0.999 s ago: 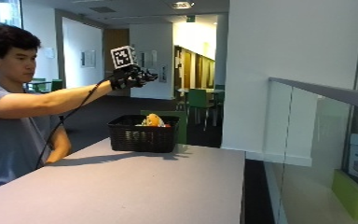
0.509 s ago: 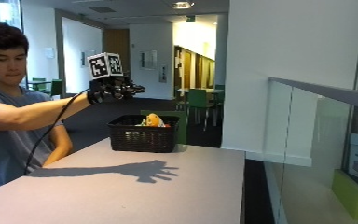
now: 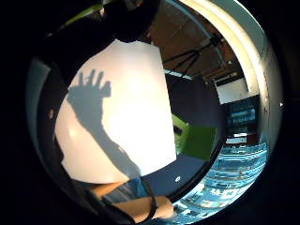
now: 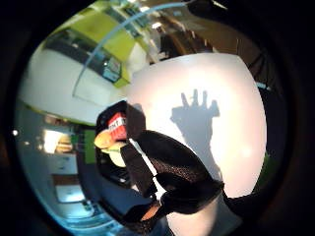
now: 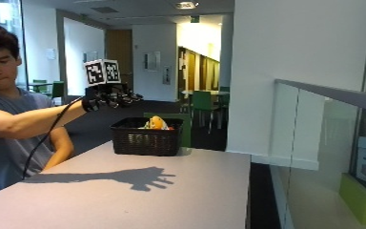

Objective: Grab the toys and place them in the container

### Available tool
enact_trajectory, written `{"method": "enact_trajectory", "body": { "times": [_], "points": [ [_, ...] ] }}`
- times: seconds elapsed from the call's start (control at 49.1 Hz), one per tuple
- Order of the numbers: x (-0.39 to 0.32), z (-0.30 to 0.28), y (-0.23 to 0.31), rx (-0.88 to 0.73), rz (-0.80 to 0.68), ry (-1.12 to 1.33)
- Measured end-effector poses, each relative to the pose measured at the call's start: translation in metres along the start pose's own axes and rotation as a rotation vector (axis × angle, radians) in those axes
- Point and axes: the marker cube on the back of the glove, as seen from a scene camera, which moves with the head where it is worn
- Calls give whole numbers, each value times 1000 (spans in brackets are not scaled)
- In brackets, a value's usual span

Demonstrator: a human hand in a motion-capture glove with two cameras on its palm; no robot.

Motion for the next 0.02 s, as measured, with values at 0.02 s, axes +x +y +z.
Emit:
{"method": "enact_trajectory", "body": {
  "times": [0.02],
  "points": [
    [0, 0, 0, -2, 1, 1]
  ]
}}
